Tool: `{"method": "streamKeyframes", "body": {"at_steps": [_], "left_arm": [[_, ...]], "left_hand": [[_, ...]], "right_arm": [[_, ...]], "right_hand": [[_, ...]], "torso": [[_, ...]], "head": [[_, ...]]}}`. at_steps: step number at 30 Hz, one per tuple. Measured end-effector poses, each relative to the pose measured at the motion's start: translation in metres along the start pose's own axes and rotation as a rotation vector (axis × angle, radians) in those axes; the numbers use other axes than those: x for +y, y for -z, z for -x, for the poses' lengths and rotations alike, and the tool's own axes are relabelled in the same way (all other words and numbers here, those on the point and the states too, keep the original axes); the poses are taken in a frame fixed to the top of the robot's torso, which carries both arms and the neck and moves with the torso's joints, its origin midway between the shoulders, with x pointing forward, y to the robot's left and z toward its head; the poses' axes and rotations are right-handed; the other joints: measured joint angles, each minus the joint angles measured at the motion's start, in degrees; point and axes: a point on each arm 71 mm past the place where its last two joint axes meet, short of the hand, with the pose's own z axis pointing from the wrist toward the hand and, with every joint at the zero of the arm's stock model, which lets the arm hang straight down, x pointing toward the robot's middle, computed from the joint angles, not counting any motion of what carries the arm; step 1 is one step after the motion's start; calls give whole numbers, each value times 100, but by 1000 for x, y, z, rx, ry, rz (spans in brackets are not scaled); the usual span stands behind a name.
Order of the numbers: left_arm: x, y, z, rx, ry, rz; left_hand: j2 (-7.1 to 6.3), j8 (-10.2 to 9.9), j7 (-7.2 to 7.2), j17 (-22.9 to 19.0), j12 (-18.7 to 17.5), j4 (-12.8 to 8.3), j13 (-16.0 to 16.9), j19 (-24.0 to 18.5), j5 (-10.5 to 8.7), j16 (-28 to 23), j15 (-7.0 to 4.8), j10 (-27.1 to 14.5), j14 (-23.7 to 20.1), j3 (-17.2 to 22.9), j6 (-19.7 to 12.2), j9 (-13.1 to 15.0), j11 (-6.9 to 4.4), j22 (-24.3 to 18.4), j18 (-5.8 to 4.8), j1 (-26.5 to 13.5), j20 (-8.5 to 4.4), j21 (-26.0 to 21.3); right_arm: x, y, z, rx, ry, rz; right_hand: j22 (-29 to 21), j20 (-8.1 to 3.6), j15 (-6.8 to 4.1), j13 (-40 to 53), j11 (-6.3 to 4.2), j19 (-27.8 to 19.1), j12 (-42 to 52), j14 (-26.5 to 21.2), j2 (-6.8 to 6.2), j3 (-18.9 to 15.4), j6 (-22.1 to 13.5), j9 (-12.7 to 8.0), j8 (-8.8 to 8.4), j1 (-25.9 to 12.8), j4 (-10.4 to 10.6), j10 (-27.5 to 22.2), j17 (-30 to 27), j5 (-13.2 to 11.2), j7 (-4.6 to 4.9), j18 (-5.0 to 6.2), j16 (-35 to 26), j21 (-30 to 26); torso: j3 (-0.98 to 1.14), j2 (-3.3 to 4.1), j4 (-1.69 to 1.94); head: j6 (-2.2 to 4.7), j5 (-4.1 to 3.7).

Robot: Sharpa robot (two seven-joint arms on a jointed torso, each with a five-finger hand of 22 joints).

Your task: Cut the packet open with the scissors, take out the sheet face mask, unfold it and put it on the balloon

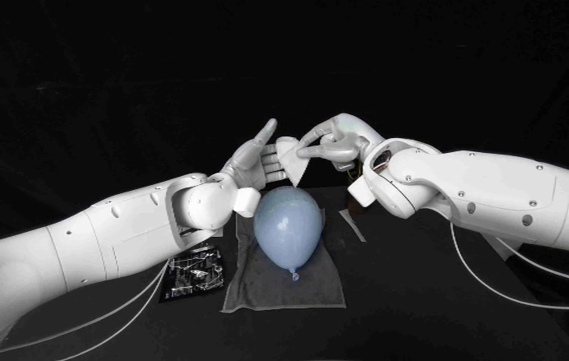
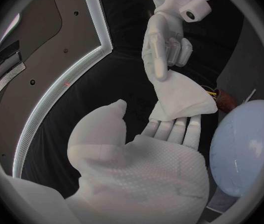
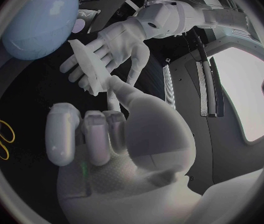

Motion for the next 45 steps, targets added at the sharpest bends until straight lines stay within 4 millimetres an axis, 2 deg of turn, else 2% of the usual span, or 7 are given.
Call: {"method": "streamKeyframes", "body": {"at_steps": [11,16,22,26,34,41,45], "left_arm": [[3,-1,-2,4,7,38],[5,-4,-3,3,19,51],[8,-10,-4,0,50,58],[10,-14,-6,6,77,60],[12,-20,-8,6,120,60],[12,-20,-2,-20,133,63],[11,-18,3,-55,126,68]], "left_hand": [[262,132,-10,31,0,-5,1,619,0,35,-11,-35,217,-387,-72,30,-6,35,0,-261,-10,80],[588,153,-32,35,0,-2,1,751,0,35,-16,-206,256,-724,-261,24,0,35,6,-588,-13,80],[789,175,-45,69,0,1,-5,1114,0,64,-23,-331,472,-1074,-417,13,18,62,190,-894,-11,108],[854,203,-58,69,0,1,-10,1212,0,64,-42,-358,494,-1218,-532,11,31,62,194,-960,-10,108],[996,285,-73,68,0,2,-9,1183,0,64,-22,-358,514,-1470,-708,7,31,50,194,-1029,10,100],[1160,452,-86,18,0,-6,-9,663,0,24,-2,-449,257,-1782,-865,40,40,14,192,-910,-3,33],[1261,565,-104,-65,0,-8,-23,208,0,-27,37,-638,-168,-2016,-985,63,61,-4,48,-809,0,12]], "right_arm": [[17,-24,13,19,90,-44],[26,-29,10,50,110,-44],[33,-33,0,96,123,-45],[36,-38,-5,115,132,-49],[39,-48,-10,125,146,-59],[31,-53,6,68,154,-81],[31,-53,18,34,159,-81]], "right_hand": [[-1,1,1,-4,1,-1,-3,-1,-24,43,-7,21,22,-23,-13,-1,1,-2,-13,0,6,-1],[-4,1,1,-1,1,-2,-4,-1,-46,44,-1,9,22,-45,-13,-1,5,-3,-20,0,6,-1],[-4,1,2,-1,1,-2,-5,-1,-46,44,-2,9,20,-45,-13,-1,5,-14,-21,0,5,-2],[-3,1,2,0,1,-2,-12,-1,-62,44,-10,9,19,-61,-13,-1,5,-14,-29,-1,2,-5],[-1,1,4,0,2,-3,-21,-4,-77,77,-11,19,15,-76,-12,-2,2,-12,-29,-2,-6,-5],[0,2,11,-4,2,-3,-3,-11,-84,122,-14,21,42,-83,-26,-2,0,2,-29,-2,6,-5],[0,2,12,-5,2,-4,-3,-11,-99,140,-14,21,42,-99,-27,-2,1,2,-23,-3,6,-5]], "torso": [[0,4,0],[-1,3,0],[0,2,-3],[-4,3,-7],[-2,5,-4],[2,0,0],[2,-1,-1]], "head": [[-12,37],[-10,46],[-4,75],[-1,81],[1,82],[-4,86],[-5,89]]}}
